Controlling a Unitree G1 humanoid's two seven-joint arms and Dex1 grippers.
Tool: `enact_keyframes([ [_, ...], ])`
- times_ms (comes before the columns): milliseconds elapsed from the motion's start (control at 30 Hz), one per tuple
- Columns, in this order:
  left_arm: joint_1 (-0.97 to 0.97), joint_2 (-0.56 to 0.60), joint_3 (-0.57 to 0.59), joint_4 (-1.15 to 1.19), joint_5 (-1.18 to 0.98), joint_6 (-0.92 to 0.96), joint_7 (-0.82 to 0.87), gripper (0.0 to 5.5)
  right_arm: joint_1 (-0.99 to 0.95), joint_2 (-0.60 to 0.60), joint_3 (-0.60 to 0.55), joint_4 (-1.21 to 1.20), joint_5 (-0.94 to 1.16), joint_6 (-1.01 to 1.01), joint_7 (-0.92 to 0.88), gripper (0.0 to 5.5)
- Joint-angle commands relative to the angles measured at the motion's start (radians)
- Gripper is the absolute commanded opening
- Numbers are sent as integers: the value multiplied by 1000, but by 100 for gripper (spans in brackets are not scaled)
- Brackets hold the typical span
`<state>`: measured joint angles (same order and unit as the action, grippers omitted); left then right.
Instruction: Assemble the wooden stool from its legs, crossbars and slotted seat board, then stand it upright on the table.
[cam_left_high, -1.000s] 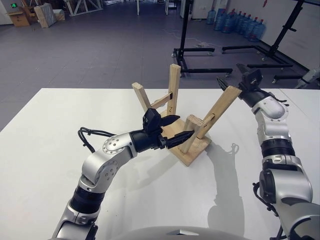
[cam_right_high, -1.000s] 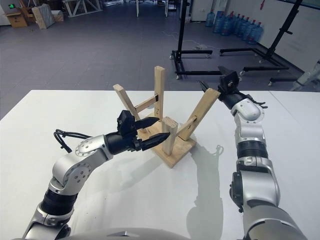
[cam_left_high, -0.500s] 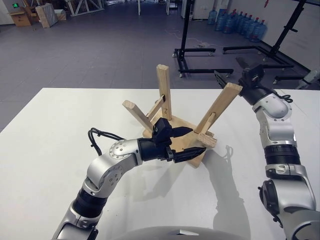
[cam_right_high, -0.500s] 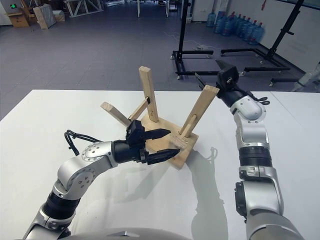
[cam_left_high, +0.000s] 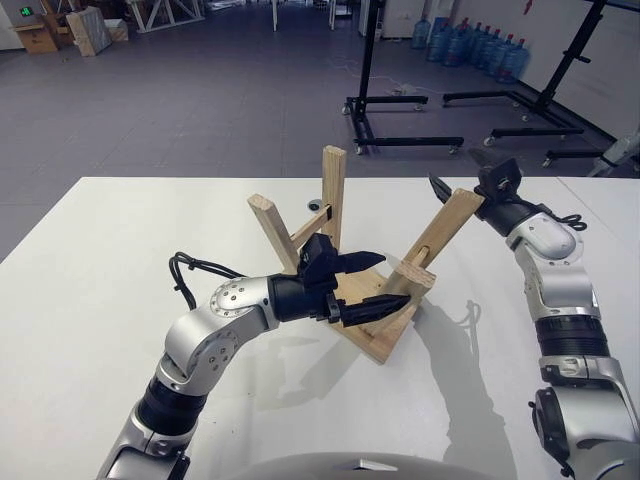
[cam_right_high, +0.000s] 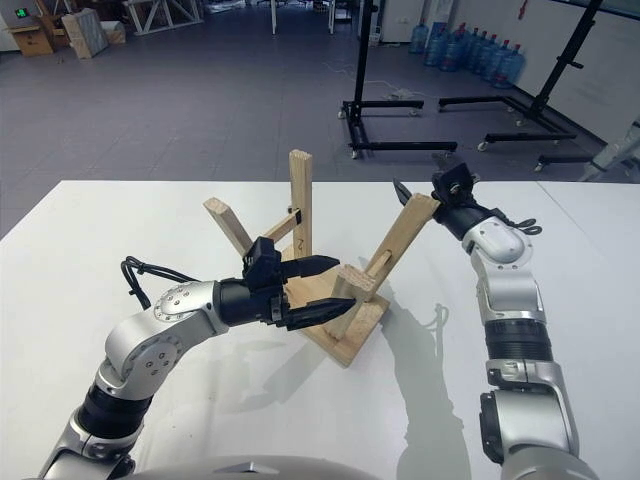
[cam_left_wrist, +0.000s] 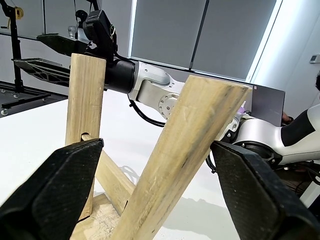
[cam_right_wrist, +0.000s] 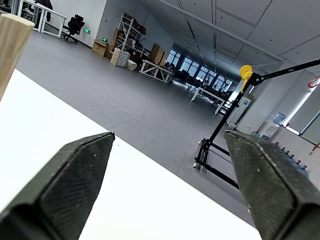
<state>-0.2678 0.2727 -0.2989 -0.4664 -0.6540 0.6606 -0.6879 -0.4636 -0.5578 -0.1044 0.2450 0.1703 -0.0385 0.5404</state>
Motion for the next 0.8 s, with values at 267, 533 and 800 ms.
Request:
enact_keyframes([
  [267, 10, 53, 148, 162, 155, -38, 209, 389, 162, 79, 195, -238, 10, -11, 113, 402],
  [533, 75, 143, 247, 139, 173, -51, 197, 389, 191, 26, 121, -278, 32, 4, 91, 402],
  [800, 81, 137, 267, 147, 194, -52, 203, 389, 188, 43, 113, -374, 34, 43, 93, 402],
])
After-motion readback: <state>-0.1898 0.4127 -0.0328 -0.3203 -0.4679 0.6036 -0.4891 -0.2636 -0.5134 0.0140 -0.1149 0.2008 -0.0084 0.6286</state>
